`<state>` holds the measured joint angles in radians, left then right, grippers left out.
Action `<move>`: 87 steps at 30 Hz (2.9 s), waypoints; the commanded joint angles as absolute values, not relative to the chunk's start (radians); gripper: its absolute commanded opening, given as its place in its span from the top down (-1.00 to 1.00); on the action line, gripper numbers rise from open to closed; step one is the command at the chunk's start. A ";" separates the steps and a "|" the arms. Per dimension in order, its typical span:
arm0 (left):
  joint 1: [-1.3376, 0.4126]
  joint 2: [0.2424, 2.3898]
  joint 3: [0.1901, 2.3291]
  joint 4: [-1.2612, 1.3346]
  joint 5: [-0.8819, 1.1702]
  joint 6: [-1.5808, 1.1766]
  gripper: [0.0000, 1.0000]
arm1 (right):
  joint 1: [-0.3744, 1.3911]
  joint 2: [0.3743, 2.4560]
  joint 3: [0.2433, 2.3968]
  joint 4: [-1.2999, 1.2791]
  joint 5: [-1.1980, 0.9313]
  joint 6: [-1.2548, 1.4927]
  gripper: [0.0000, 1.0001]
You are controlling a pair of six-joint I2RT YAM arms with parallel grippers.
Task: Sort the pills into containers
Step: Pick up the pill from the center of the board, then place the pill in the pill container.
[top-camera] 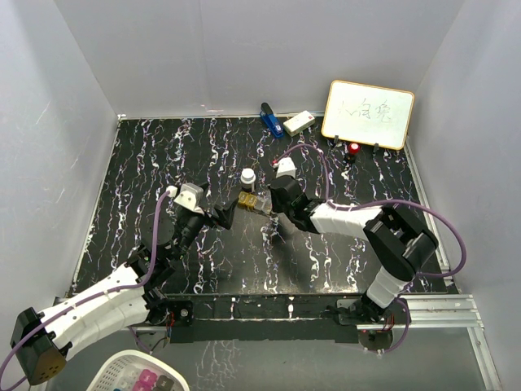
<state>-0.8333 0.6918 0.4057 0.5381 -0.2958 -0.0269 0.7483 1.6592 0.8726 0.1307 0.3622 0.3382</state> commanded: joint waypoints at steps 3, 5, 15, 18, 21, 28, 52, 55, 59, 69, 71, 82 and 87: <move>-0.834 0.680 0.402 0.572 -0.308 -0.023 -0.97 | 0.775 1.652 0.900 0.149 0.349 0.317 1.00; -0.834 0.682 0.403 0.574 -0.308 -0.023 -0.97 | 0.779 1.661 0.908 0.150 0.348 0.316 1.00; -0.834 0.686 0.406 0.574 -0.309 -0.019 -0.97 | 0.781 1.729 0.947 0.155 0.349 0.304 1.00; -0.834 0.686 0.406 0.571 -0.307 -0.020 -0.97 | 0.782 1.735 0.952 0.160 0.349 0.301 1.00; -0.834 0.686 0.406 0.572 -0.307 -0.023 -0.97 | 0.782 1.735 0.956 0.164 0.350 0.301 1.00; -0.834 0.684 0.406 0.573 -0.306 -0.022 -0.97 | 0.781 1.786 0.965 0.176 0.347 0.293 0.72; -0.834 0.676 0.398 0.572 -0.305 -0.029 -0.97 | 0.816 1.567 0.838 0.133 0.400 0.295 0.68; -0.833 0.678 0.402 0.573 -0.301 -0.029 -0.97 | 0.816 1.570 0.817 0.126 0.412 0.300 0.71; -0.834 0.678 0.403 0.568 -0.300 -0.032 -0.97 | 0.816 1.594 0.809 0.112 0.408 0.316 0.69; -0.834 0.685 0.408 0.564 -0.303 -0.032 -0.97 | 0.816 1.652 0.825 0.127 0.399 0.315 0.14; -0.834 0.687 0.409 0.565 -0.302 -0.033 -0.97 | 0.815 1.661 0.829 0.129 0.400 0.315 0.11; -0.834 0.689 0.406 0.567 -0.307 -0.031 -0.97 | 0.815 1.715 0.857 0.140 0.407 0.313 0.19; -0.834 0.692 0.406 0.571 -0.308 -0.029 -0.97 | 0.816 1.734 0.871 0.146 0.416 0.311 0.25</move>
